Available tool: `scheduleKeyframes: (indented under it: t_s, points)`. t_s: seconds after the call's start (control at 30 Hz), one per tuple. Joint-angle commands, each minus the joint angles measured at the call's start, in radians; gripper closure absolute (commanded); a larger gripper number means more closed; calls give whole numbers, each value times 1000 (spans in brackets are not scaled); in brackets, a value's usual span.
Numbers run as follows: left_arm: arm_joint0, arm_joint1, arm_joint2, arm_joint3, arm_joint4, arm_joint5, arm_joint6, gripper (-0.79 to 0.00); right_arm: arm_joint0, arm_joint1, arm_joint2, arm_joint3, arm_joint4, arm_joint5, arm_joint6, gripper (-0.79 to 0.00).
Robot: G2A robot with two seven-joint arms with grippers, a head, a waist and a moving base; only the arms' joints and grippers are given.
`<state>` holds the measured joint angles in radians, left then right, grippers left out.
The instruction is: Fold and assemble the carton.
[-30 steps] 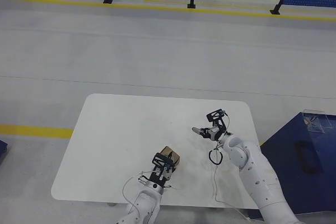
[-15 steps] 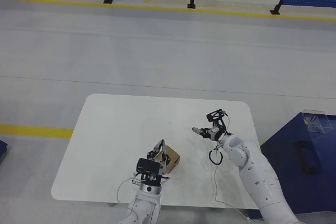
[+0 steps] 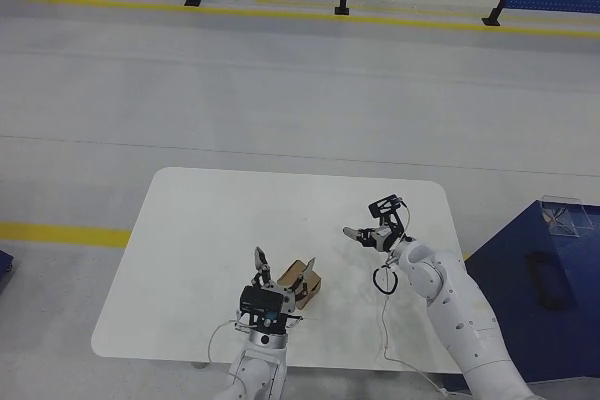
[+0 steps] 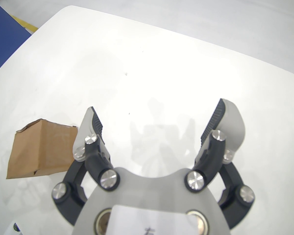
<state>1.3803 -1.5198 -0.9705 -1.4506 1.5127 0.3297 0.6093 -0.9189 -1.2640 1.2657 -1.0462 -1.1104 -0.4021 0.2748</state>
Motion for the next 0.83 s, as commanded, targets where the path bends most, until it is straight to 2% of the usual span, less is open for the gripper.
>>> scheduleKeyframes:
  t_s: [0.0,0.17,0.8]
  points:
    - [0,0,0,0,0,0,0,-710,0,0,0,0,0,0,0,-785]
    - [0,0,0,0,0,0,0,-784,0,0,0,0,0,0,0,-785]
    - [0,0,0,0,0,0,0,-784,0,0,0,0,0,0,0,-784]
